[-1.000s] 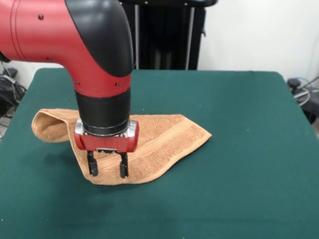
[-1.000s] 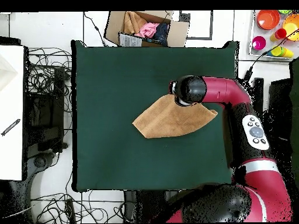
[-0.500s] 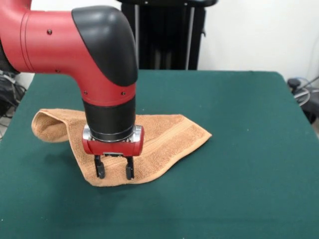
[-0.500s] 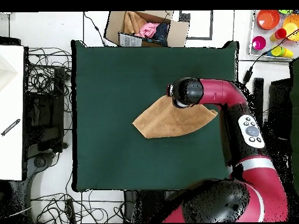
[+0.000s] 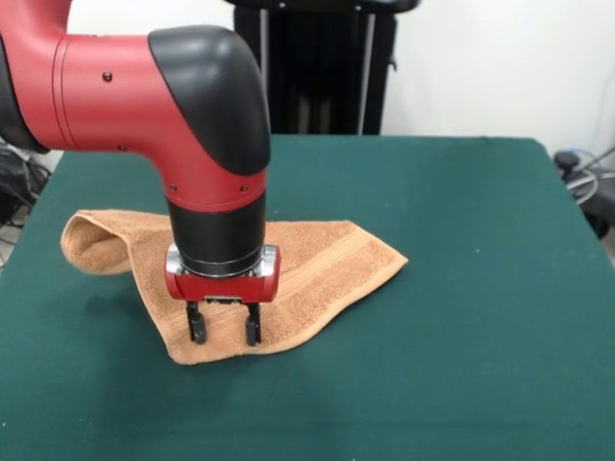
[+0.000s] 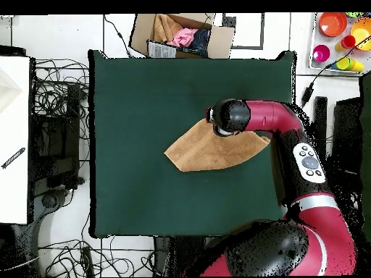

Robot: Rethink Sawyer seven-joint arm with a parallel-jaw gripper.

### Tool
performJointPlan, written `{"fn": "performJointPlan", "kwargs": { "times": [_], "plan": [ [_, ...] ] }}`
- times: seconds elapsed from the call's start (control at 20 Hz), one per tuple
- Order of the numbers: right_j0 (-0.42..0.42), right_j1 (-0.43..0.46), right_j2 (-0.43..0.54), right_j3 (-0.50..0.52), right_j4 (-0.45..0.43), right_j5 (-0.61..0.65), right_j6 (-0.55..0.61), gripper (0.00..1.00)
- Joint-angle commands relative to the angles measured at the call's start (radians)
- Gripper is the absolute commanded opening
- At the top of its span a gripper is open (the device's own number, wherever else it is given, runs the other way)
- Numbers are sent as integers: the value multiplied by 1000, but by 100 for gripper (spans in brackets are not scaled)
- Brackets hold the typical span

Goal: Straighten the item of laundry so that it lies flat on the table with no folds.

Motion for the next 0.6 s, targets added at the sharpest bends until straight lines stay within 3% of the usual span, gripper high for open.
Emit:
{"fn": "performJointPlan", "kwargs": {
  "times": [0.05,0.2,0.25,0.6],
  "plan": [
    [24,31,14,97,-77,-31,-181,100],
    [24,37,21,83,-98,-34,-209,100],
    [20,35,23,87,-105,-51,-185,0],
    [27,29,41,83,-100,-75,-141,0]
  ]
}}
